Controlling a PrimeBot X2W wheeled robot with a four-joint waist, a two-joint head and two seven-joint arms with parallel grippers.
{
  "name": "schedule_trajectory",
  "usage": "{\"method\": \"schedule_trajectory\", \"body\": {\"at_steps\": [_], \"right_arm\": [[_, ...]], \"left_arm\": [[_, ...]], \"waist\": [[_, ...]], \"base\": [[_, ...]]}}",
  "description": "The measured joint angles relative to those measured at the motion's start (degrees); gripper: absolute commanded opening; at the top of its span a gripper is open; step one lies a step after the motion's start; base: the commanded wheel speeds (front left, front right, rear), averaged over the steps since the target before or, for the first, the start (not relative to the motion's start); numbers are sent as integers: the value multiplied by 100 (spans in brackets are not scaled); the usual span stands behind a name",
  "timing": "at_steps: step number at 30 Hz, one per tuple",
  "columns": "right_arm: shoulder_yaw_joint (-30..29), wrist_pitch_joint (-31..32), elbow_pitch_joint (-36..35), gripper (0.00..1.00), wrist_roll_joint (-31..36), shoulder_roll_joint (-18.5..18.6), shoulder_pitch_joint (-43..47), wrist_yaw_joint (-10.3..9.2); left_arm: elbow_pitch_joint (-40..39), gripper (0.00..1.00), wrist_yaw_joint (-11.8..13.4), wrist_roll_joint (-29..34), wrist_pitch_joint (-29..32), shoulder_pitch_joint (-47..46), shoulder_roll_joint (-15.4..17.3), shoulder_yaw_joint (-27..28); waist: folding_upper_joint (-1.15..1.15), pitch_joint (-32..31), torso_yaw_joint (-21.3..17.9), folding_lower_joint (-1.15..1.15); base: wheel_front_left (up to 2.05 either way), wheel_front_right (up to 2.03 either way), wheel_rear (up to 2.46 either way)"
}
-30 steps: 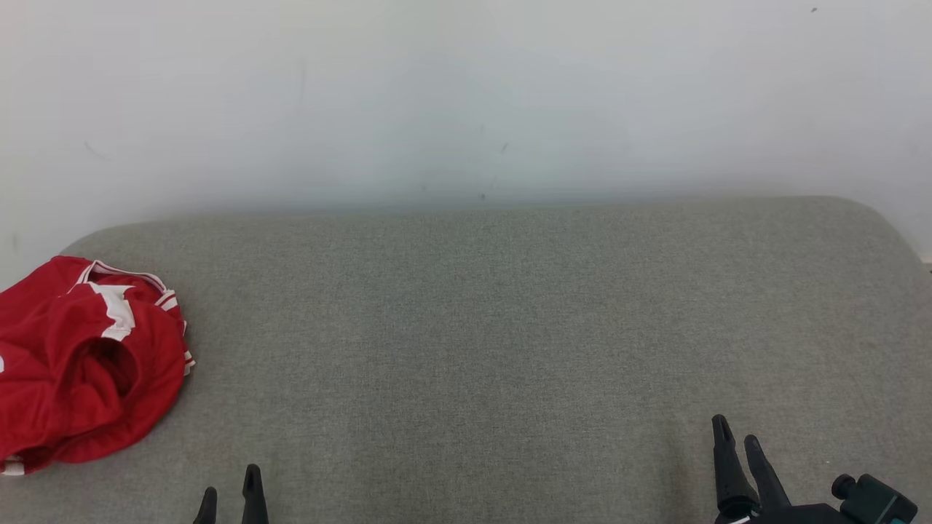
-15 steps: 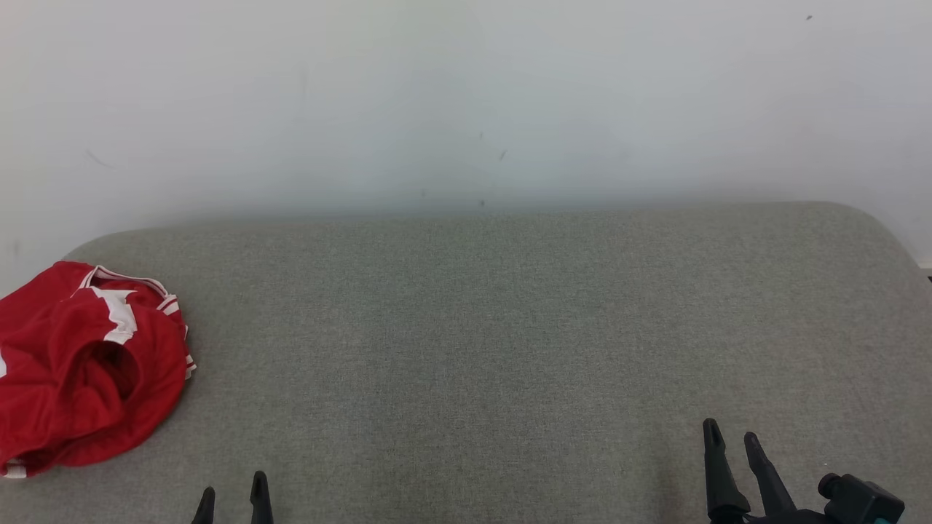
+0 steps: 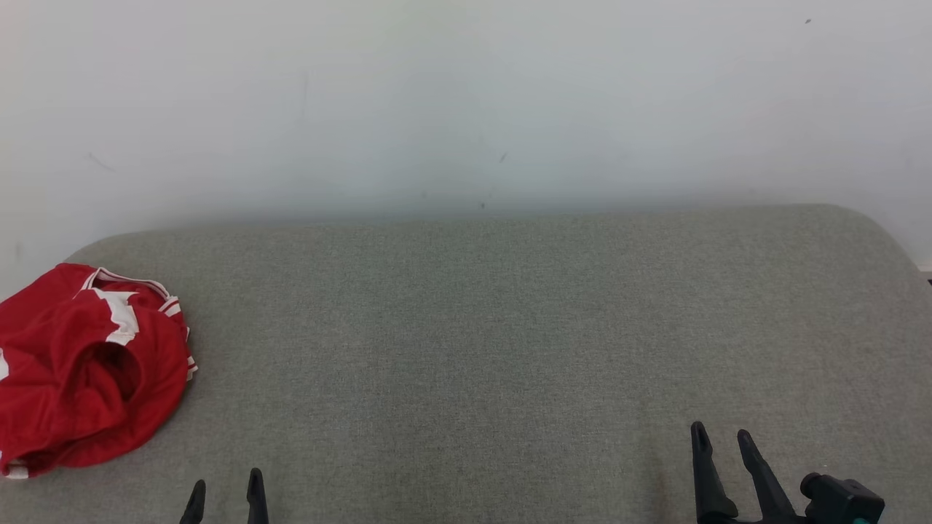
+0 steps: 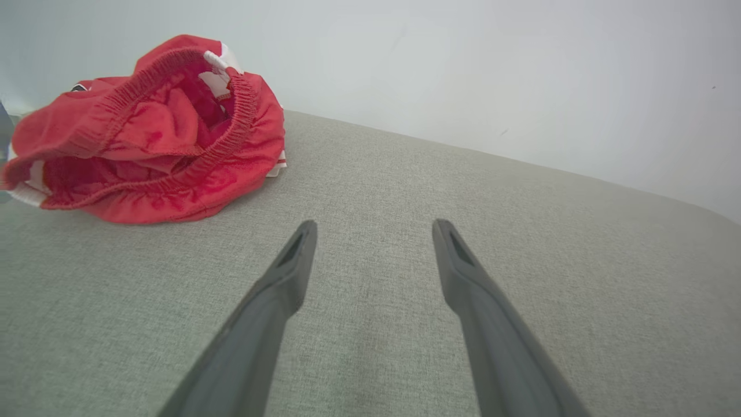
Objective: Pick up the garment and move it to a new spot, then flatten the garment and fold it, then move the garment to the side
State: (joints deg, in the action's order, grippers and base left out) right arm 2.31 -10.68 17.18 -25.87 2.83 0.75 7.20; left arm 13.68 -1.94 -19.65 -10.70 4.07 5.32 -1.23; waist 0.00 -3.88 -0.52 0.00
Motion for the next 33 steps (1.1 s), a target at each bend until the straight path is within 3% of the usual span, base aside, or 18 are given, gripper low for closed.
{"method": "schedule_trajectory", "body": {"at_steps": [33], "right_arm": [[99, -307, 325, 100, 1294, 2, -67, 18]], "left_arm": [[160, 100, -261, 1132, -386, 33, -65, 213]], "waist": [[0, -140, 16, 0]], "base": [[0, 0, 0]]}}
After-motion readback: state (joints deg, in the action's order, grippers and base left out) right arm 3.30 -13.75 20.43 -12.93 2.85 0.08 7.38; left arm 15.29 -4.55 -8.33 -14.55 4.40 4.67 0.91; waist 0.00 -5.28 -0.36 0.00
